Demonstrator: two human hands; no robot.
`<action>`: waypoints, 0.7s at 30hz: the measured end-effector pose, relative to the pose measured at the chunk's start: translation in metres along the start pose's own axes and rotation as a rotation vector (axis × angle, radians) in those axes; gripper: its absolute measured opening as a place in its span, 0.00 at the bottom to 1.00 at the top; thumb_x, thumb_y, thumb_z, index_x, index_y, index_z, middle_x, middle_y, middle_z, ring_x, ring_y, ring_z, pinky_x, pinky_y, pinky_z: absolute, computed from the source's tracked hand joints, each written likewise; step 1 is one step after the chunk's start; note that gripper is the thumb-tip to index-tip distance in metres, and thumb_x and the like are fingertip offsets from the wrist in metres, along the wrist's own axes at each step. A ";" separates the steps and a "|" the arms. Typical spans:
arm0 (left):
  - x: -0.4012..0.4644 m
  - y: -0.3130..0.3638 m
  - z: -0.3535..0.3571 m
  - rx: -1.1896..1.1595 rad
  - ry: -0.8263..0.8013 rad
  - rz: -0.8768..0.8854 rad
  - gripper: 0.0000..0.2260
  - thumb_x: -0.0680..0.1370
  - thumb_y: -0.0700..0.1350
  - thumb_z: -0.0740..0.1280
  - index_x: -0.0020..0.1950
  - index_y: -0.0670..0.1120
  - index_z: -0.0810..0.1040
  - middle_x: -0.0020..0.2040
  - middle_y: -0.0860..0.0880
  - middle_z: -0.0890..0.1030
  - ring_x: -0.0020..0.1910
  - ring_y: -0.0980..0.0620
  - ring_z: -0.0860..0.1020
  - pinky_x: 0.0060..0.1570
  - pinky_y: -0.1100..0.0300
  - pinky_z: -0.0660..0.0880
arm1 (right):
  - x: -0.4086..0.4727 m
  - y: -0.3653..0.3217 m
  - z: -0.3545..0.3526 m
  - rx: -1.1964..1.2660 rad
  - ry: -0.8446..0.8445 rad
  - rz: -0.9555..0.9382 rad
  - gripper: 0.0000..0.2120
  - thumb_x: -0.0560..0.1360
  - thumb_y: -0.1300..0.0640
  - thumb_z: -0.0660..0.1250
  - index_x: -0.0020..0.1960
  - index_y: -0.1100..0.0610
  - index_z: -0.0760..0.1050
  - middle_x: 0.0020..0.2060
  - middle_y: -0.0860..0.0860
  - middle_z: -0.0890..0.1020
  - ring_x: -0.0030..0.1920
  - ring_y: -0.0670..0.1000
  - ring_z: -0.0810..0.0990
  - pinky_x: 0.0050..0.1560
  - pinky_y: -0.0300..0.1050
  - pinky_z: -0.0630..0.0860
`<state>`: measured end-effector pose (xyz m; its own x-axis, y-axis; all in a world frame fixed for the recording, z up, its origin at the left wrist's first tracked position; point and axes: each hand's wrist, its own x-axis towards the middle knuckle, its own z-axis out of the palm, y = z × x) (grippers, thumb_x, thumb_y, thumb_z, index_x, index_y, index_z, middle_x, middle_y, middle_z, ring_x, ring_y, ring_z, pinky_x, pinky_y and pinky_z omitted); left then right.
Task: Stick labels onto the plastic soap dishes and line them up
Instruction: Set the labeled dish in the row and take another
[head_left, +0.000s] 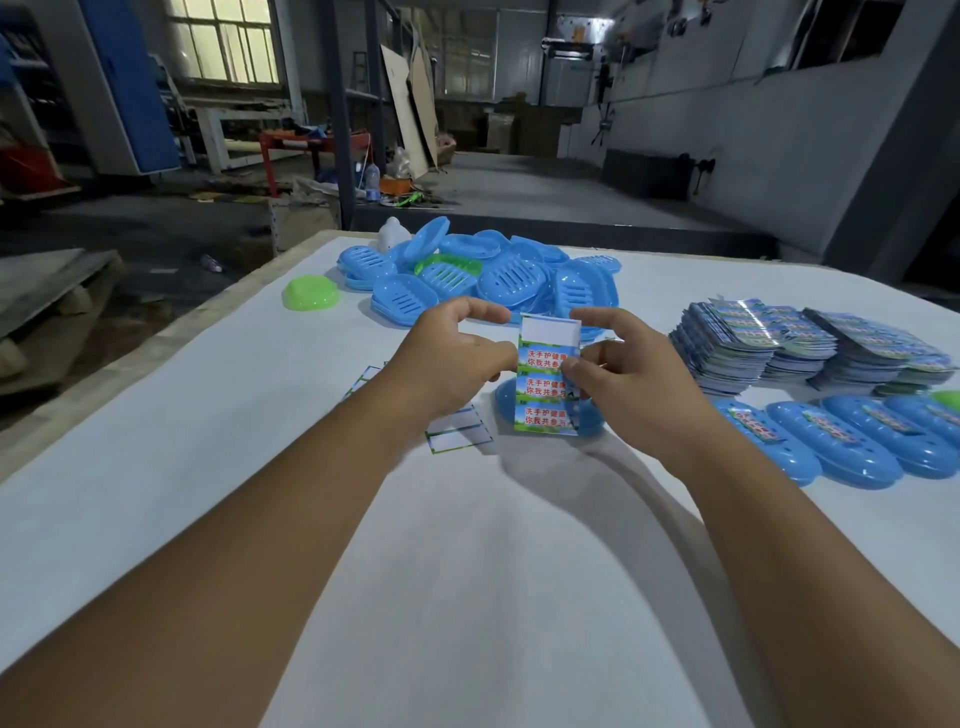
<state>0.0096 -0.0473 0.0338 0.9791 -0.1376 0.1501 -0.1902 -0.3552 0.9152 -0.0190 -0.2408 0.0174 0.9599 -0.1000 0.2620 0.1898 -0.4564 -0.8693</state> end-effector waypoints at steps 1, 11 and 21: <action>-0.001 0.000 0.000 0.002 -0.013 0.012 0.13 0.72 0.45 0.74 0.53 0.58 0.77 0.32 0.57 0.84 0.24 0.64 0.73 0.22 0.71 0.67 | 0.000 0.001 0.000 0.003 -0.002 0.006 0.20 0.80 0.56 0.70 0.68 0.42 0.71 0.35 0.40 0.84 0.45 0.44 0.86 0.52 0.53 0.84; -0.005 0.000 0.003 -0.034 -0.084 0.105 0.15 0.73 0.43 0.76 0.53 0.57 0.75 0.39 0.57 0.86 0.35 0.65 0.82 0.39 0.65 0.73 | 0.000 0.004 0.000 -0.200 0.176 -0.102 0.07 0.72 0.51 0.77 0.40 0.50 0.79 0.32 0.45 0.82 0.31 0.41 0.76 0.32 0.35 0.74; -0.009 -0.002 0.013 -0.005 -0.070 0.185 0.13 0.74 0.42 0.74 0.50 0.55 0.74 0.39 0.55 0.86 0.32 0.62 0.80 0.32 0.69 0.72 | -0.010 -0.009 0.002 -0.193 0.055 -0.047 0.09 0.73 0.50 0.73 0.35 0.49 0.84 0.29 0.47 0.85 0.33 0.55 0.85 0.27 0.51 0.81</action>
<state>0.0002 -0.0574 0.0262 0.9200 -0.2639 0.2897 -0.3658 -0.3134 0.8763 -0.0298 -0.2341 0.0223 0.9371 -0.1208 0.3274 0.1857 -0.6218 -0.7608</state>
